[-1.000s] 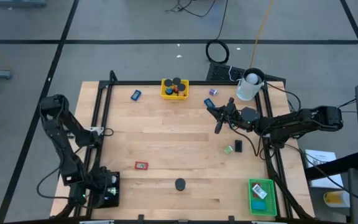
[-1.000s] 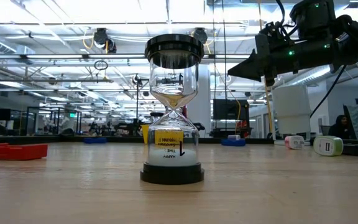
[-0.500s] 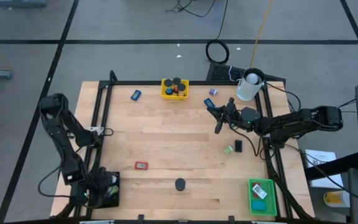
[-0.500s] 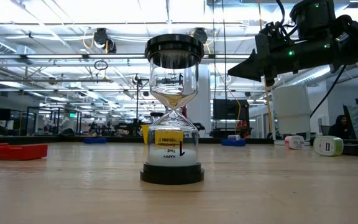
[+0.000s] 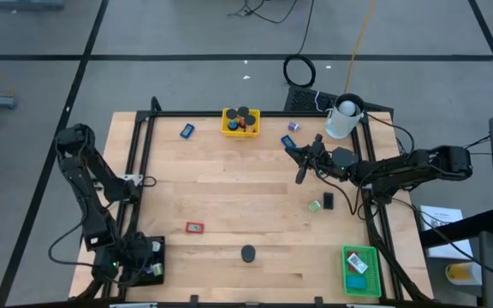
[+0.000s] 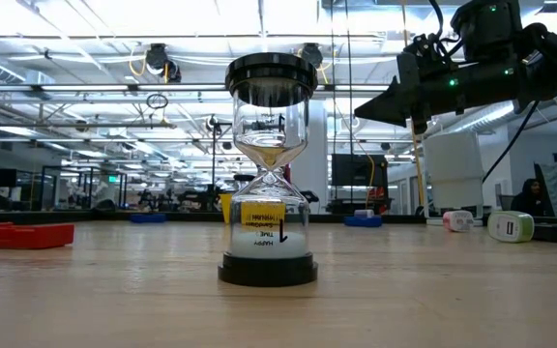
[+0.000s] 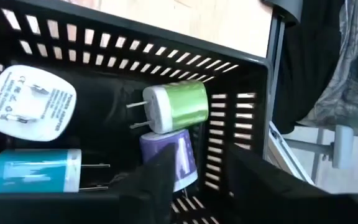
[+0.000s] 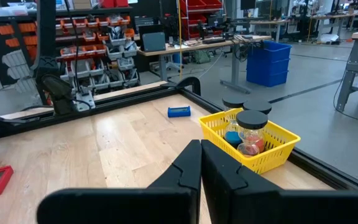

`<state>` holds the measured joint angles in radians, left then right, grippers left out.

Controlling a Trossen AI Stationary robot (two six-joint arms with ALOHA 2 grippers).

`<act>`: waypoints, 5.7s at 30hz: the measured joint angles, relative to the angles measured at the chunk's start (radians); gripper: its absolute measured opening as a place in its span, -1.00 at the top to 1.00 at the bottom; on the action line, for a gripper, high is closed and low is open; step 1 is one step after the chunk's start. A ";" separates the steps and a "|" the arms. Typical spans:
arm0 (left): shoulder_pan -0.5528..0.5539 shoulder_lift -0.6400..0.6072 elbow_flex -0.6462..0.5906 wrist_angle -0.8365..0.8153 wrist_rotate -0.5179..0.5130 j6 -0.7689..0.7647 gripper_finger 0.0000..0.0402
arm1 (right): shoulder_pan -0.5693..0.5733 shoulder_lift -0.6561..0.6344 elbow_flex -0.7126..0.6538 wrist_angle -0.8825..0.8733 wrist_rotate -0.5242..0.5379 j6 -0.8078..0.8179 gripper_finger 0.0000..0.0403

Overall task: Pick & Place Office items
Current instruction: Adjust the purple charger adapter in the black bin, then put the blue digital timer into the green bin

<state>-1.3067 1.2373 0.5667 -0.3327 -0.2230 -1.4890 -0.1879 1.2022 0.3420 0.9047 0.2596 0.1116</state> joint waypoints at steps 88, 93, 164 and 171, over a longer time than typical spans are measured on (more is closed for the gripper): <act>1.630 -0.156 -0.503 1.180 0.233 1.432 0.91 | -0.054 0.043 0.369 -0.878 0.206 0.169 0.63; 1.602 -0.153 -0.546 1.281 0.304 1.438 0.97 | -0.144 0.124 0.406 -0.981 0.079 0.267 0.22; 1.535 -0.153 -0.541 1.241 0.300 1.482 0.79 | -0.235 0.404 0.517 -0.992 0.055 0.340 0.12; 1.535 -0.153 -0.541 1.242 0.300 1.484 0.79 | -0.235 0.415 0.517 -0.981 0.074 0.399 -0.30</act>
<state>0.2279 1.0847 0.0261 0.9089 0.0769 -0.0048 -0.4227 1.6170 0.8585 -0.0768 0.3335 0.5106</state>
